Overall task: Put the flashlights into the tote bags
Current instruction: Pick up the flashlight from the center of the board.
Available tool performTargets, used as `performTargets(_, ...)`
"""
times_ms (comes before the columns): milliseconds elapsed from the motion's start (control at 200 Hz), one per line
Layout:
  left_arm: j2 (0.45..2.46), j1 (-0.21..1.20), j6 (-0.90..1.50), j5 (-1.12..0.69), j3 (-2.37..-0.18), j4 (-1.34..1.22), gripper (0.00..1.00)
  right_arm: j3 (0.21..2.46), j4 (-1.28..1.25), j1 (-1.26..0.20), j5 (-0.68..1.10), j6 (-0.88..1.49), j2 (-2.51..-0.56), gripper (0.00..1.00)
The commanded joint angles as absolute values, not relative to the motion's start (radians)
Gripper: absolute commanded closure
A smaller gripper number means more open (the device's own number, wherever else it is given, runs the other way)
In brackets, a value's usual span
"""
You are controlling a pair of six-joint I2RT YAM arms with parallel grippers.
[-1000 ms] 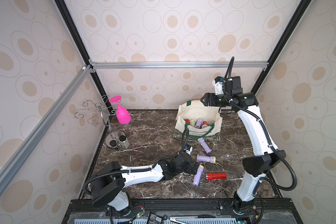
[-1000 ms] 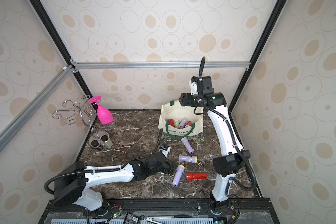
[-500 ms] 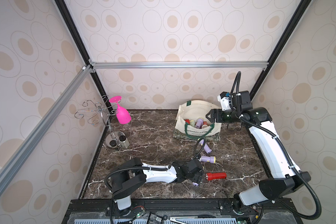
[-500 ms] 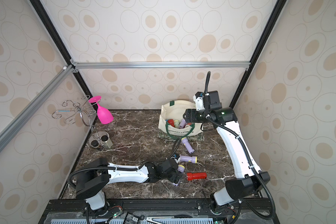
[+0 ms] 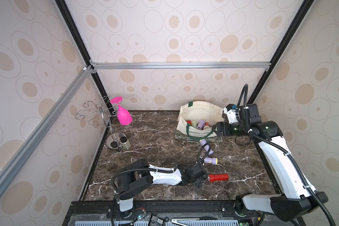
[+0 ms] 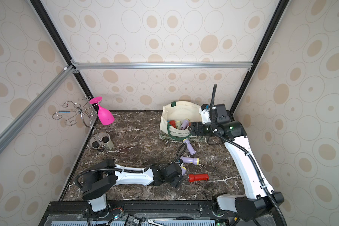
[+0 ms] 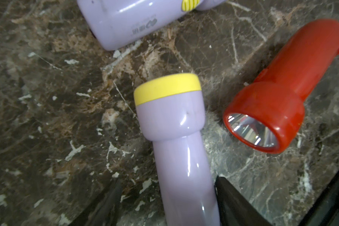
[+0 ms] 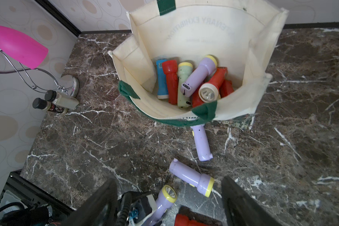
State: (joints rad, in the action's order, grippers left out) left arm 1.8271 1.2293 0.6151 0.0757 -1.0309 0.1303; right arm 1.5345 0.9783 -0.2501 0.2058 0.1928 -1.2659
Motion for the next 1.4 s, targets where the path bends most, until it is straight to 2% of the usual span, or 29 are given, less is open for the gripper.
performTargets(0, 1.858, 1.24, 0.597, 0.097, -1.075, 0.199, 0.28, 1.481, 0.996, -0.242, 0.196, 0.195, -1.212, 0.15)
performTargets(380, 1.852, 1.243, 0.626, 0.116, -1.047, 0.211, 0.47, 1.416, 0.978, -0.207, 0.241, 0.219, -1.189, 0.15)
performTargets(705, 1.806, 1.244, 0.674, 0.156, -1.006, 0.199, 0.76, 1.398, 0.979, -0.203, 0.257, 0.222, -1.182, 0.15)
performTargets(840, 1.76, 1.241, 0.686, 0.184, -1.008, 0.204, 0.84, 1.368, 0.973, -0.203, 0.279, 0.23, -1.166, 0.15)
performTargets(1201, 1.511, 1.185, 0.696, 0.169, -1.019, 0.064, 0.87, 1.333, 0.914, -0.202, 0.453, 0.254, -1.142, 0.16)
performTargets(1396, 1.381, 1.125, 0.706, 0.122, -0.977, -0.135, 0.86, 1.261, 0.747, -0.203, 0.676, 0.311, -1.126, 0.16)
